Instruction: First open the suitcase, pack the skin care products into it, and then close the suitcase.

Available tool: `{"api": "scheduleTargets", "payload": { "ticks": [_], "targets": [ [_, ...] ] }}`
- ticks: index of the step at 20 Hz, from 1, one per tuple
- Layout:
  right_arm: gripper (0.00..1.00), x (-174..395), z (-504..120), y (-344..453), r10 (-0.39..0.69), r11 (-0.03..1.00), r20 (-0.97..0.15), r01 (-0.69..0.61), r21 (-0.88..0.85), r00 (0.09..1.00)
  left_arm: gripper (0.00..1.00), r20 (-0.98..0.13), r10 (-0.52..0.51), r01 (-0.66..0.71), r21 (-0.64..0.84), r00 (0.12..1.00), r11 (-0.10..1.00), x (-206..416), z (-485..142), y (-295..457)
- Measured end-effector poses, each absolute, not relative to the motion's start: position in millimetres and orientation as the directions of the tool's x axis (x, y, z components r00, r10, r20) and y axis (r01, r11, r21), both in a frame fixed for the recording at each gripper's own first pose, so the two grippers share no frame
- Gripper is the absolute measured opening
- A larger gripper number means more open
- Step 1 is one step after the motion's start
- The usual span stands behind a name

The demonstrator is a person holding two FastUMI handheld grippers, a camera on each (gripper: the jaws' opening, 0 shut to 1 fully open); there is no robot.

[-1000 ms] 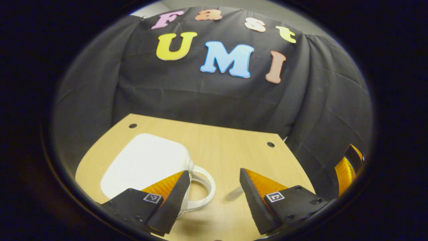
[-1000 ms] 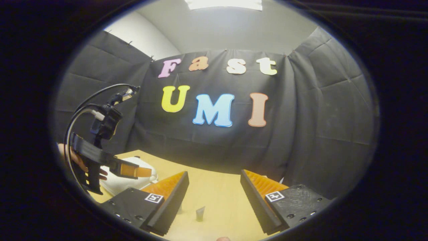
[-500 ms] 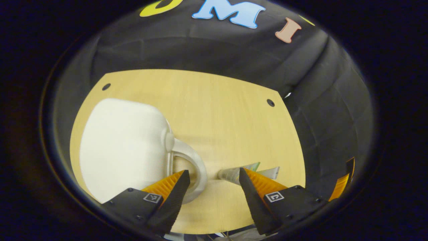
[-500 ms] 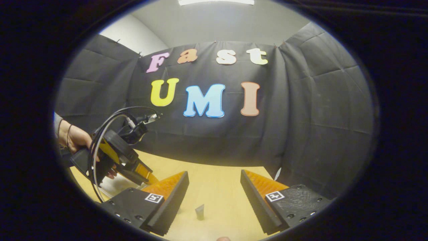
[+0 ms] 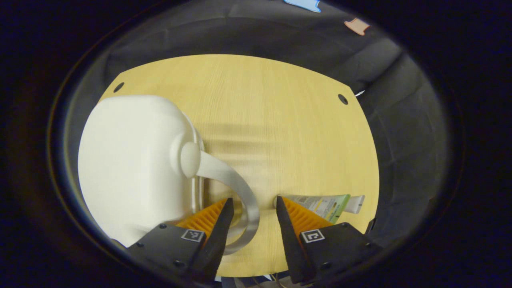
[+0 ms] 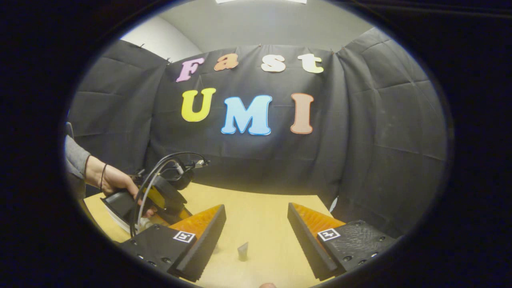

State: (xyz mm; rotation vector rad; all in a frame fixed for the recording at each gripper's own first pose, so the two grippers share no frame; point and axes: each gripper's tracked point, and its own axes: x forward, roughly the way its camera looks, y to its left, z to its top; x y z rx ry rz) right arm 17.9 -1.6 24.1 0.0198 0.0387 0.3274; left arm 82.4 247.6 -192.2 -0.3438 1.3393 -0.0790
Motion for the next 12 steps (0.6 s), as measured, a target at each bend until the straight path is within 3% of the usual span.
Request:
{"api": "scheduleTargets", "payload": {
  "ticks": [1,2,3,4,5,7,9,12],
  "targets": [
    [0.95,18.6,25.2,-2.2,0.322,0.947,-0.034,-0.321,0.028,0.946,0.7,-0.943,-0.243,-0.133,-0.278,0.229,0.951,83.7,-196.1,246.5],
    [0.94,18.7,26.8,-3.7,0.32,0.947,-0.029,-0.319,0.032,0.947,0.74,-0.945,-0.24,-0.132,-0.273,0.222,0.953,85.7,-199.9,246.7],
    [0.94,18.9,29.2,-6.0,0.317,0.948,-0.024,-0.316,0.036,0.948,0.55,-0.945,-0.247,-0.128,-0.278,0.215,0.952,83.8,-203.4,241.9],
    [0.94,19.1,28.8,-10.1,0.313,0.949,-0.021,-0.312,0.041,0.95,0.52,-0.945,-0.255,-0.138,-0.286,0.205,0.948,83.0,-205.3,239.1],
    [0.94,19.7,29.2,-13.3,0.31,0.95,-0.019,-0.309,0.044,0.951,0.42,-0.947,-0.251,-0.15,-0.283,0.202,0.947,81.0,-208.6,238.7],
    [0.94,20.2,29.6,-19.8,0.305,0.951,-0.013,-0.304,0.048,0.952,0.37,-0.954,-0.225,-0.177,-0.26,0.197,0.949,85.1,-218.1,245.1],
    [0.95,20.3,26.3,-26.8,0.306,0.951,-0.016,-0.305,0.047,0.952,0.23,-0.947,-0.251,-0.209,-0.291,0.2,0.934,86.1,-211.9,246.6],
    [0.95,18.3,25.2,-35.8,0.315,0.948,-0.009,-0.314,0.049,0.949,0.2,-0.952,-0.243,-0.197,-0.278,0.188,0.94,87.0,-194.8,258.5]
  ]
}}
